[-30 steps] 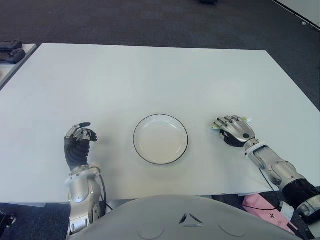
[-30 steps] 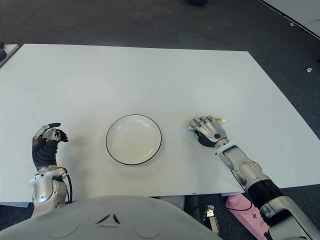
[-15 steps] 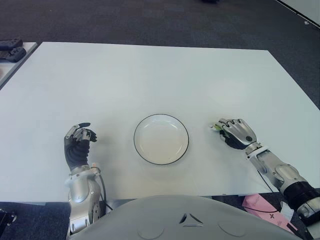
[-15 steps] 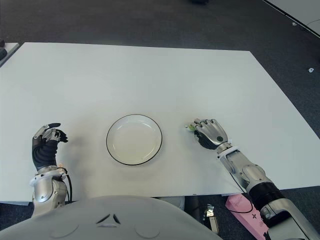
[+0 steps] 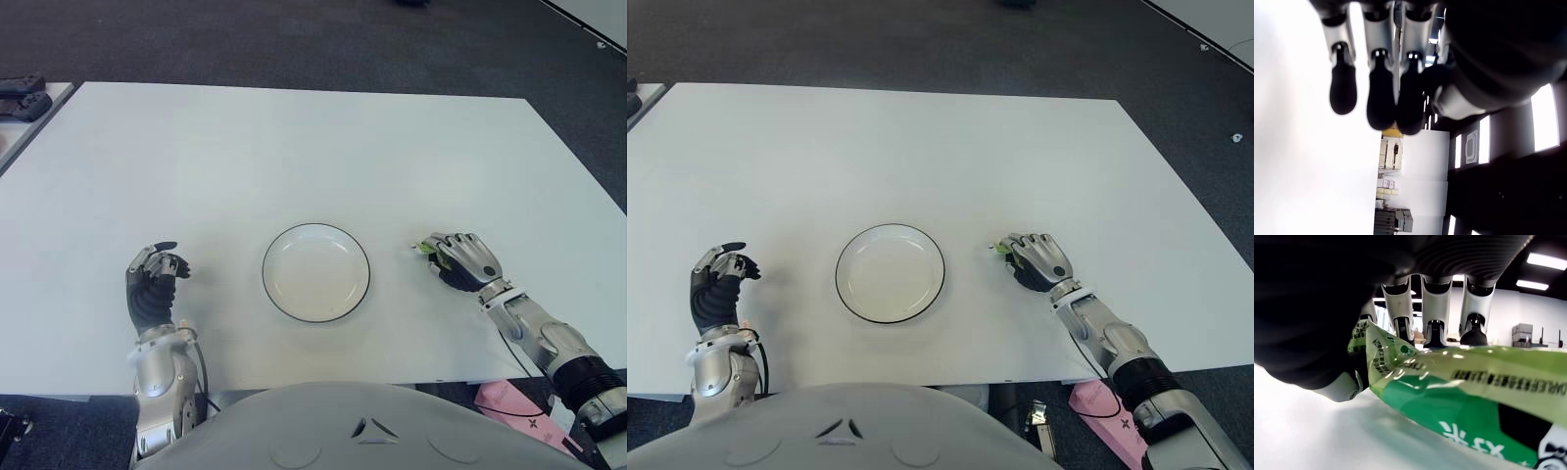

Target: Put the toothpaste on the table into the plate.

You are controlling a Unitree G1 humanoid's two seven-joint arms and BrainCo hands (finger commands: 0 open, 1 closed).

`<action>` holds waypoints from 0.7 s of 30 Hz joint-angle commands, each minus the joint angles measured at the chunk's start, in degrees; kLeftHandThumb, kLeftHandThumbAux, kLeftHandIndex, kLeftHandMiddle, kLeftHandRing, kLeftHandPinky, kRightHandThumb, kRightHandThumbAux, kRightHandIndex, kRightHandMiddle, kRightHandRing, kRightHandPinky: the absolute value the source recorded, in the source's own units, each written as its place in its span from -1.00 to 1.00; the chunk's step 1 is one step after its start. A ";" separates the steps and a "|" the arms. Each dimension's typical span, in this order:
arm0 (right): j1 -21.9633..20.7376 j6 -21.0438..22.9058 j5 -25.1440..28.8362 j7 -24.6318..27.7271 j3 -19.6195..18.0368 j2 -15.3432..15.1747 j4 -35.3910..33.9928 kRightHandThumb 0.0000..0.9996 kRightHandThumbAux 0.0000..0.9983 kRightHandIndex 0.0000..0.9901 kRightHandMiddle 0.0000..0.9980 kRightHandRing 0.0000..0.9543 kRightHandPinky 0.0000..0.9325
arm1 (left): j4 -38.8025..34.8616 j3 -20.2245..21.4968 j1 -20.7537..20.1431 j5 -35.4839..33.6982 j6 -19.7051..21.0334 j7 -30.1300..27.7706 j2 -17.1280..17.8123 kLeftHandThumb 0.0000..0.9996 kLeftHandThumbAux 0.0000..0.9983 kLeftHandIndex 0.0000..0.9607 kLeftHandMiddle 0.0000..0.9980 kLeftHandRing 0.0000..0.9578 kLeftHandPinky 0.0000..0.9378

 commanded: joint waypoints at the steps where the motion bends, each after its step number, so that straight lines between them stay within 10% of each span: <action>1: 2.29 -0.65 0.82 3.32 0.11 1.29 -0.47 0.46 0.43 -0.11 0.76 0.82 0.87 | 1.32 0.12 -0.34 0.43 -0.61 0.04 -1.03 0.40 0.44 -0.10 0.32 0.34 0.29; 21: -5.56 0.40 0.22 -0.76 -6.39 7.65 -4.57 0.46 0.43 -0.11 0.76 0.83 0.89 | 3.18 -0.41 -2.00 0.04 -1.67 0.22 -1.50 0.40 0.45 -0.10 0.33 0.35 0.31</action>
